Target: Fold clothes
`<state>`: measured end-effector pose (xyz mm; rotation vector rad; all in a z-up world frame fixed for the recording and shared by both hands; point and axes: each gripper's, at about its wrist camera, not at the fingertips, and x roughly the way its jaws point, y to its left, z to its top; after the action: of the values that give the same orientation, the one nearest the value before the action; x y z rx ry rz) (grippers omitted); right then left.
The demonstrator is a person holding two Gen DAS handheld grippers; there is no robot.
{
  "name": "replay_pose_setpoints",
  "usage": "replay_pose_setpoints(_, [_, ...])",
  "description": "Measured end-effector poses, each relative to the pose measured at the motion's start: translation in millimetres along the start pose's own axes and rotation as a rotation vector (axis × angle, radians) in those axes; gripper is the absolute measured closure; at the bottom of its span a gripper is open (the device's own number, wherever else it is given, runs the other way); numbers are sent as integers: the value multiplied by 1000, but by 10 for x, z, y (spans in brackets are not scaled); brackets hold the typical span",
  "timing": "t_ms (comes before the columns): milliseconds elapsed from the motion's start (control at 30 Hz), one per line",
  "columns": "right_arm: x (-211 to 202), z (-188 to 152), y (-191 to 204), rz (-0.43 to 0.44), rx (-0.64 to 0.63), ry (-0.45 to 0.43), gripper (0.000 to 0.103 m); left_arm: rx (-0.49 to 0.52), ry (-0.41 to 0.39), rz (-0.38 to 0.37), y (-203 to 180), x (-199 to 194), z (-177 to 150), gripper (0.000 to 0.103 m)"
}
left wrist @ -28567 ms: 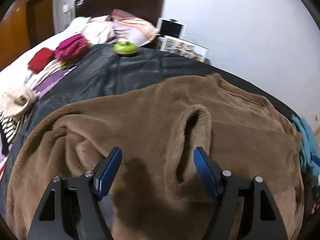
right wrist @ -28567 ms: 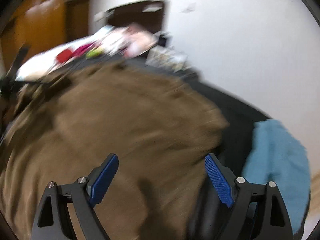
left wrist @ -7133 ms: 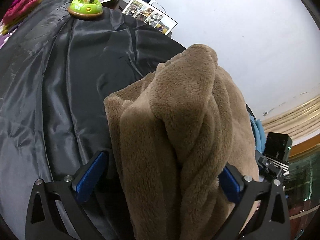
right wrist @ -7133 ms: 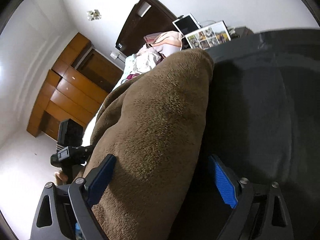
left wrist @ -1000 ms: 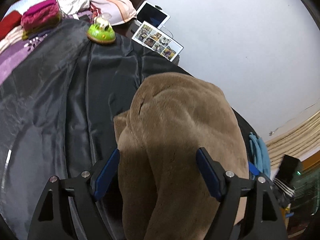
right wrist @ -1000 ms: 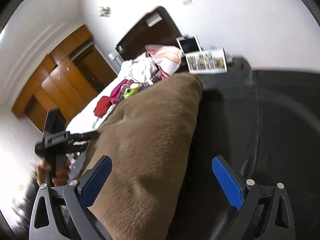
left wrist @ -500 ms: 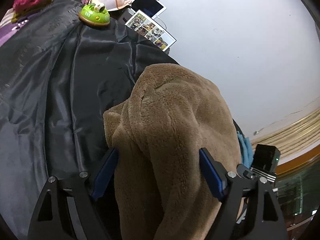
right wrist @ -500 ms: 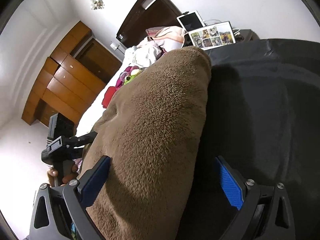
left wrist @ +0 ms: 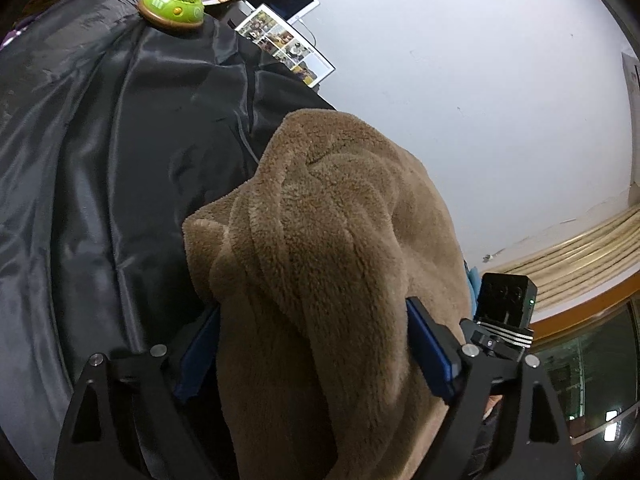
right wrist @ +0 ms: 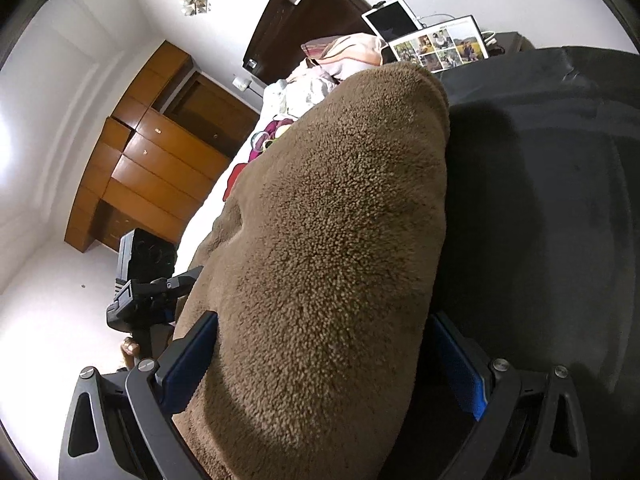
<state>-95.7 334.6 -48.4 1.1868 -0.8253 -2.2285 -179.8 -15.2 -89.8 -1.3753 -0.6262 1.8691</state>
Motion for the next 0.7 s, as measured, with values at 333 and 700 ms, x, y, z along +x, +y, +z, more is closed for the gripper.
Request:
replay_pose_setpoints(333, [110,21,25,32,-50,29,16,49,41,17,-150,38,-94,26])
replay_pose_setpoints(700, [-333,-158,297,-38,-169,-99,45,113,34,52,-592,62,-241,50])
